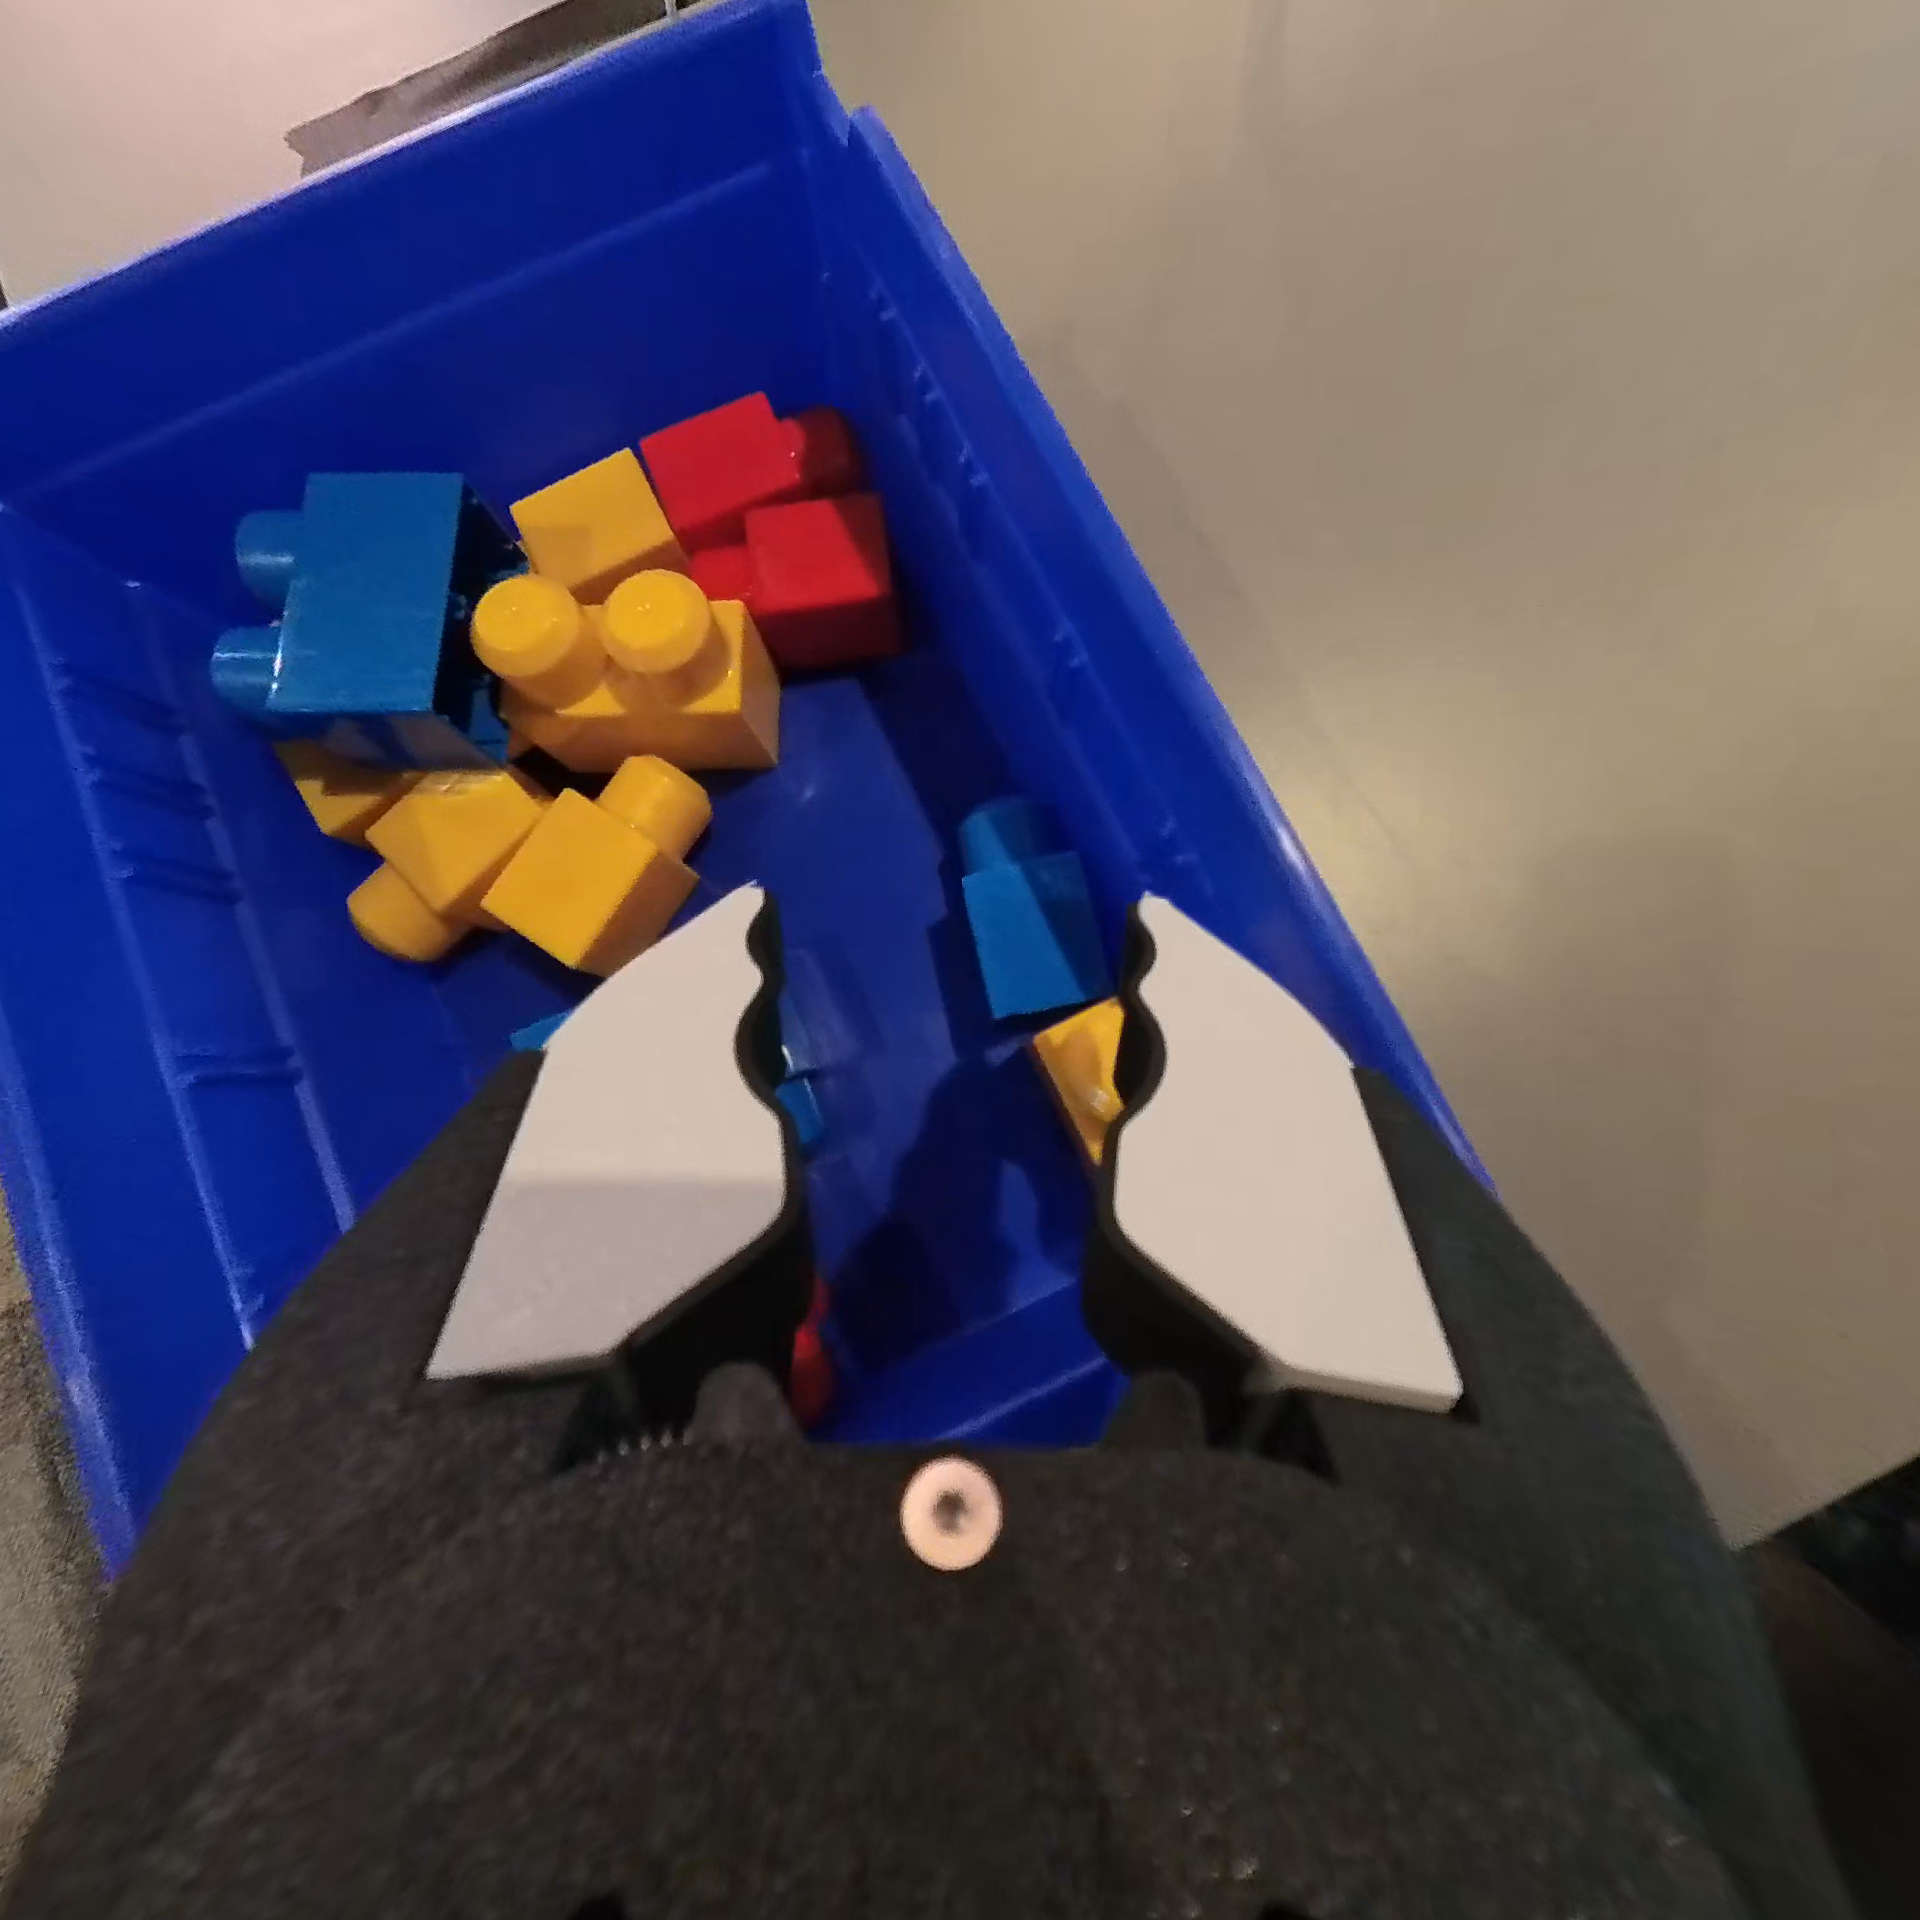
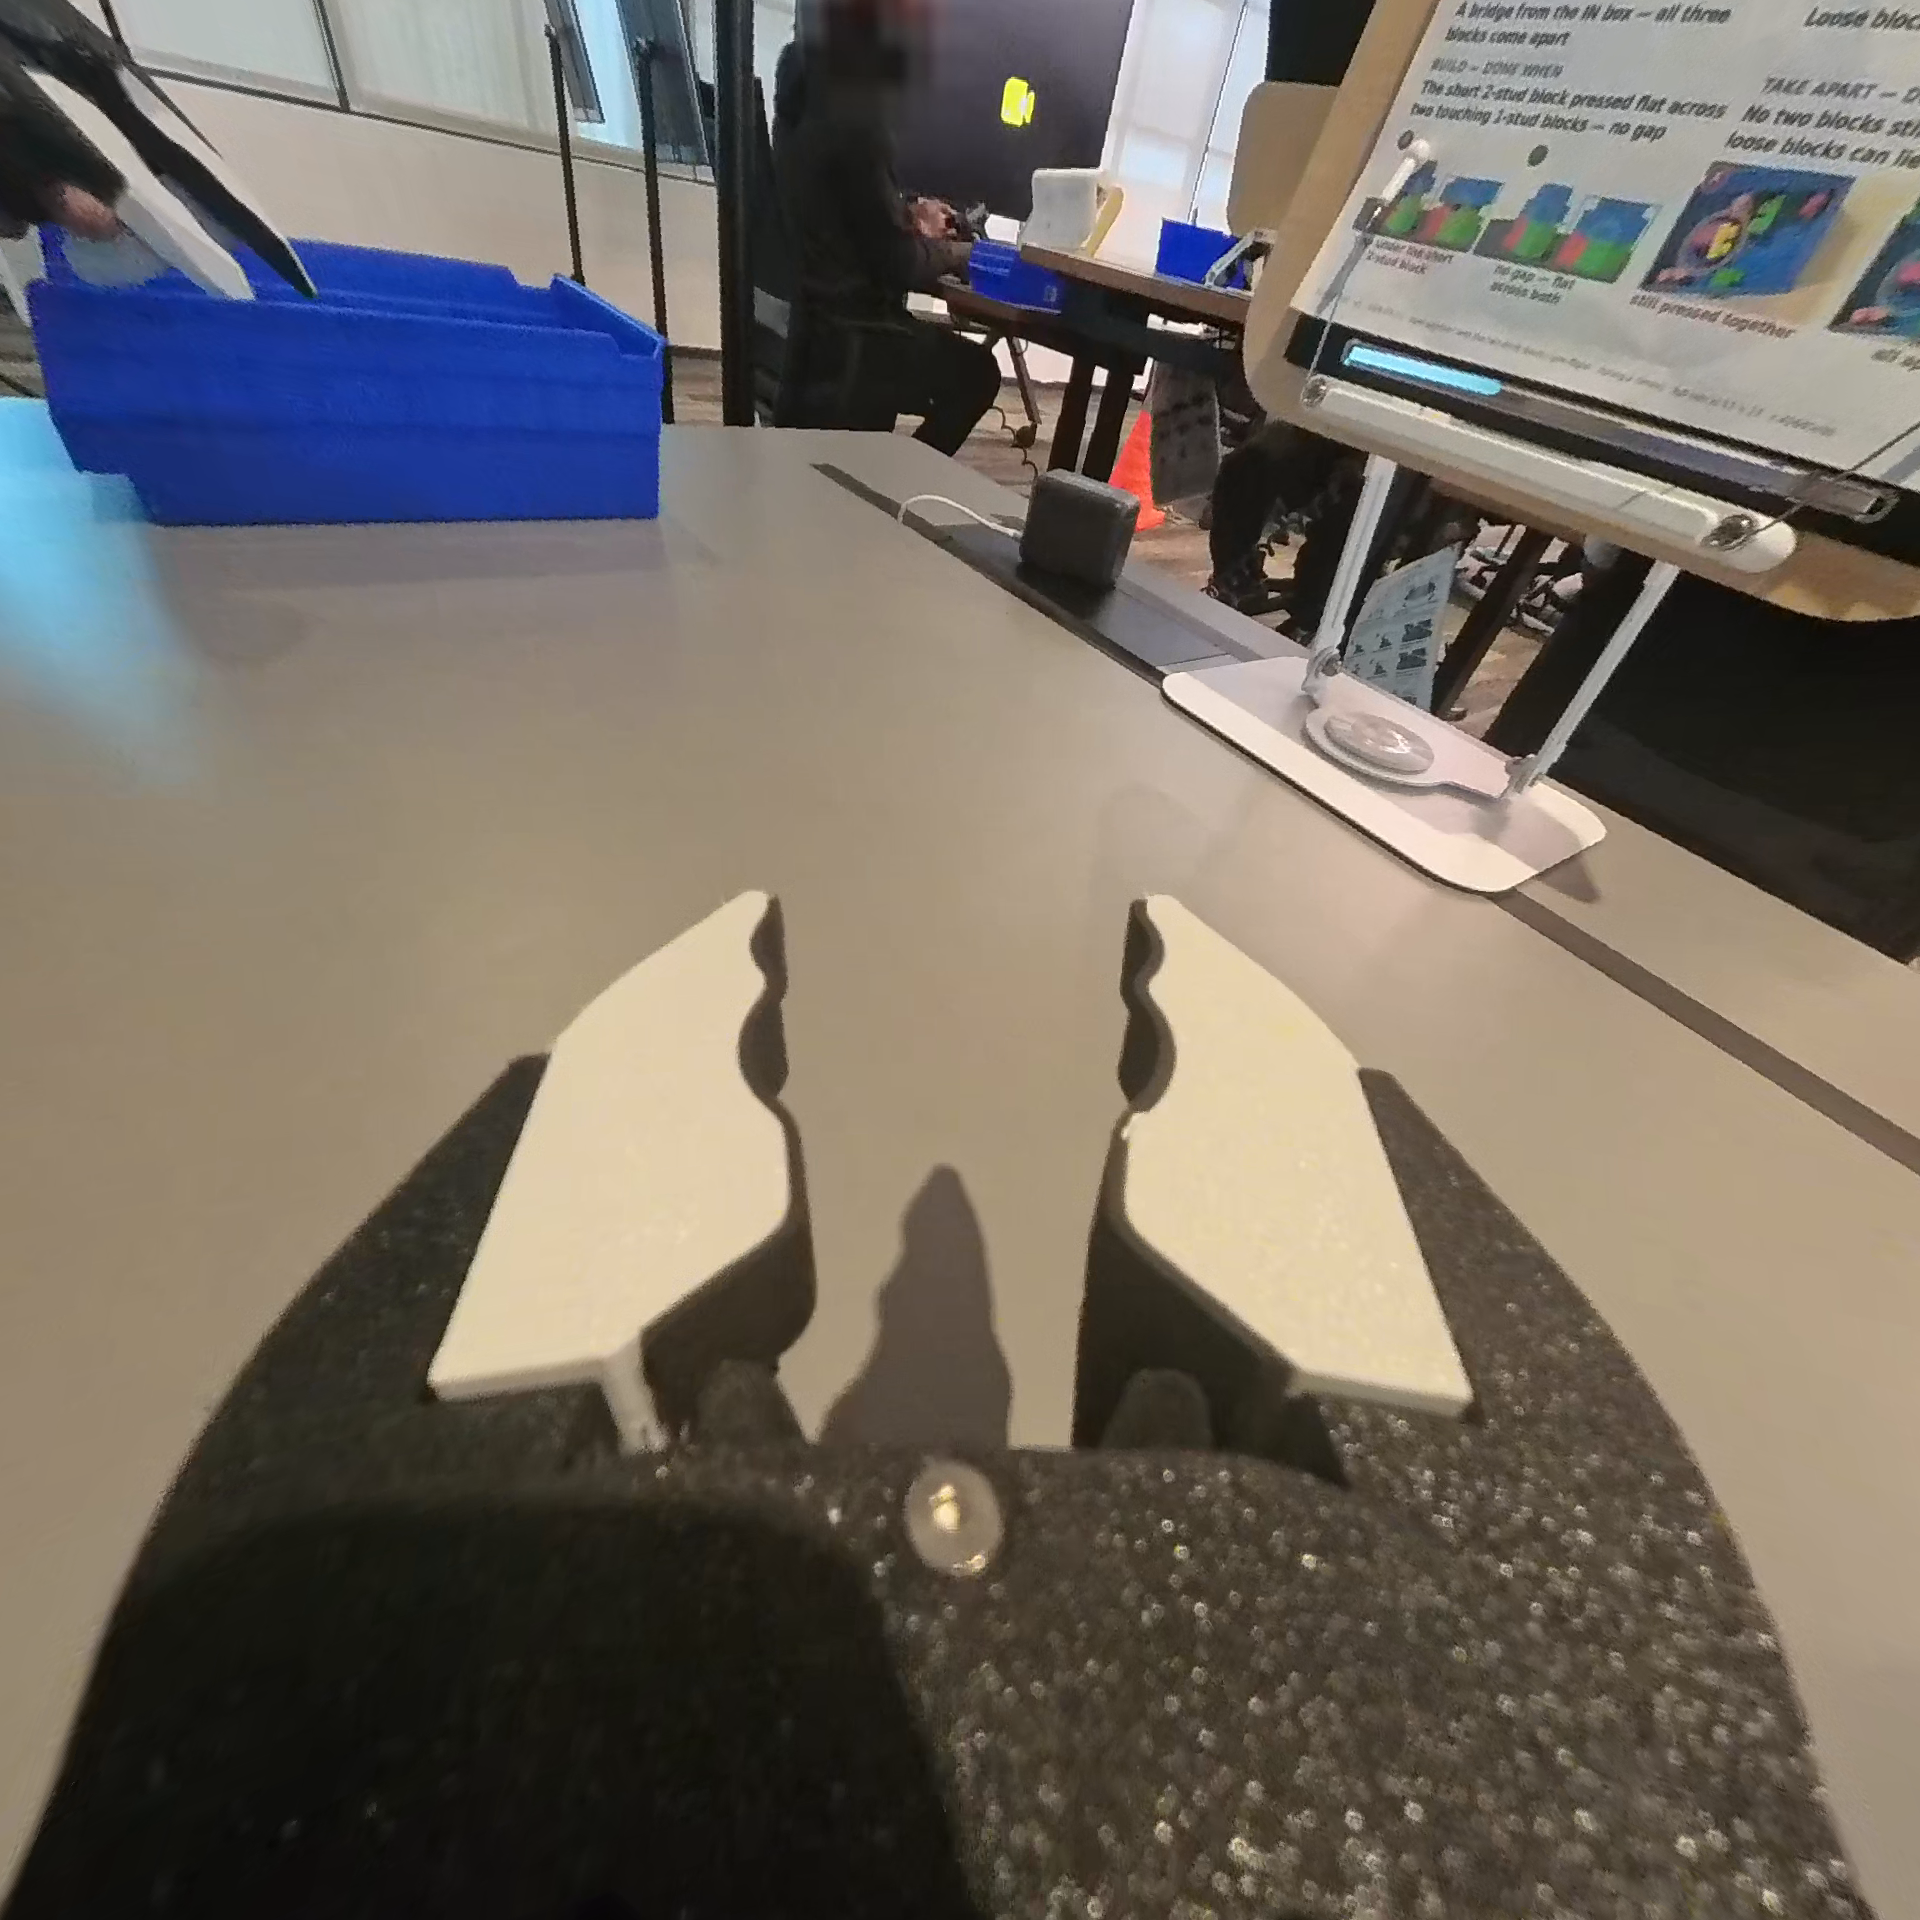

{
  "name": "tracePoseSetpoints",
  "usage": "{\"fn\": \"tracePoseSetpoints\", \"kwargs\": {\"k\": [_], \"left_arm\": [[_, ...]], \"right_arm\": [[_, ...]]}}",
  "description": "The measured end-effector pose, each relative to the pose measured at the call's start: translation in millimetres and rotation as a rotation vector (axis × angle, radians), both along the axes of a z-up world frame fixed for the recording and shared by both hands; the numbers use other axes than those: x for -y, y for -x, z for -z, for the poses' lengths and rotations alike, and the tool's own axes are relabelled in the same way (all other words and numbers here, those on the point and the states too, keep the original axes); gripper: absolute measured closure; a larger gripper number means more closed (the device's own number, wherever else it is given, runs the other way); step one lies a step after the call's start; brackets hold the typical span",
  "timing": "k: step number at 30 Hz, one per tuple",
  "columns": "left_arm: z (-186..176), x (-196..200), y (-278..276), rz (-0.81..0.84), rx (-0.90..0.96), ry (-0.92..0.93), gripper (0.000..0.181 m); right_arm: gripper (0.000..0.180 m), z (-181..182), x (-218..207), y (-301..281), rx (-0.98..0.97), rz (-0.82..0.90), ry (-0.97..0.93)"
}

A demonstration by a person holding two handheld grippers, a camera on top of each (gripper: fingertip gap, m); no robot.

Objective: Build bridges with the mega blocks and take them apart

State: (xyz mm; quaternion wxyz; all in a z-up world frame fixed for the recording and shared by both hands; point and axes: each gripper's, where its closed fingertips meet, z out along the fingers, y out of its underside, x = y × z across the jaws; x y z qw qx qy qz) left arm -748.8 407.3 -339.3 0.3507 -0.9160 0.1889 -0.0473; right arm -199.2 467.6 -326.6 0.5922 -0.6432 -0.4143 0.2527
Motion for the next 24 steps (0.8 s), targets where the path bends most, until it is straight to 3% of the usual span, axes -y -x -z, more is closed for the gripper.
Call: {"fn": "tracePoseSetpoints", "kwargs": {"k": [13, 24], "left_arm": [[5, -12, -2, 0.014, -0.008, 0.033, 0.119], [10, 1, -6, 0.039, -0.027, 0.088, 0.119]], "right_arm": [[0.119, 2, 4, 4, 0.058, -0.019, -0.031], [0.120, 2, 5, 7, 0.067, -0.032, -0.033]]}}
